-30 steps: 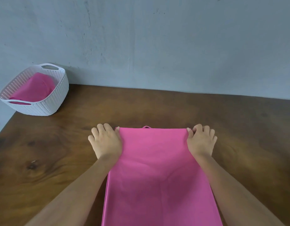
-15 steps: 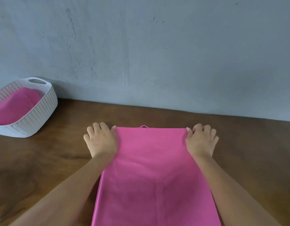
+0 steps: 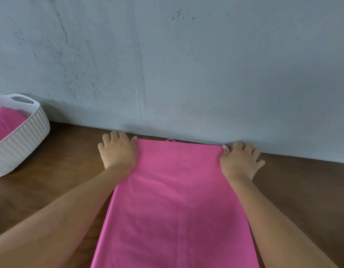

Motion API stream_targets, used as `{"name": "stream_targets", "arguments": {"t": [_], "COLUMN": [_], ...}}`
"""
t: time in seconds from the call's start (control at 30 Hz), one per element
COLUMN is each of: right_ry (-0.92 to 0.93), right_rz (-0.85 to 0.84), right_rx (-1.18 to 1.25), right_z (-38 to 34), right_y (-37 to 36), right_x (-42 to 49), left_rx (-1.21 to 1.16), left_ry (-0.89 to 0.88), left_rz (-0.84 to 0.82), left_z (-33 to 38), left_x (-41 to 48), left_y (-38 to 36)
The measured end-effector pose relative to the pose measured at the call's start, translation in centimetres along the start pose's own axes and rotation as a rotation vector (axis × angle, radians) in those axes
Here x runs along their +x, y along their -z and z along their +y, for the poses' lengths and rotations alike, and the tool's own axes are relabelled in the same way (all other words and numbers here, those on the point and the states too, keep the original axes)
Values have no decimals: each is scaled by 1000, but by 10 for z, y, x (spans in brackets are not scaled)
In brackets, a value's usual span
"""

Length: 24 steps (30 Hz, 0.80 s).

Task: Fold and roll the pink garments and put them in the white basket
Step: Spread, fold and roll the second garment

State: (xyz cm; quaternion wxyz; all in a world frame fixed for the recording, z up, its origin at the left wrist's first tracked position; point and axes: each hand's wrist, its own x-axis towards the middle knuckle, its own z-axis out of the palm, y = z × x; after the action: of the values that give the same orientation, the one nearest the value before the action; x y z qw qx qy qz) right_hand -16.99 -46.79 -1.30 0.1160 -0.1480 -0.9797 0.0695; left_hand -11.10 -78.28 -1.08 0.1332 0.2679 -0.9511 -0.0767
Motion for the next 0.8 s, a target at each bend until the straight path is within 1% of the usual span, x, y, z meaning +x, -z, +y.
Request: {"name": "stream_targets", "arguments": {"t": [0.3, 0.43, 0.5, 0.57, 0.7, 0.8], "right_ry": [-42, -37, 28, 135, 311, 356], "right_rz": [-21, -47, -57, -65, -128, -206], "right_rx": [10, 136, 206, 217, 157, 88], "right_z": [-2, 3, 9, 16, 33, 42], "right_y": [2, 12, 21, 30, 37, 38], "right_x": [5, -2, -13, -31, -73, -99], "left_rx": [-30, -26, -33, -46, -102, -125], "left_ry": [-23, -28, -36, -55, -99, -206], "left_rz": [5, -13, -32, -45, -54, -67], "left_z": [7, 9, 8, 6, 4, 3], "left_x": [20, 21, 21, 19, -3, -41], "left_y": [-5, -3, -1, 1, 15, 27]}}
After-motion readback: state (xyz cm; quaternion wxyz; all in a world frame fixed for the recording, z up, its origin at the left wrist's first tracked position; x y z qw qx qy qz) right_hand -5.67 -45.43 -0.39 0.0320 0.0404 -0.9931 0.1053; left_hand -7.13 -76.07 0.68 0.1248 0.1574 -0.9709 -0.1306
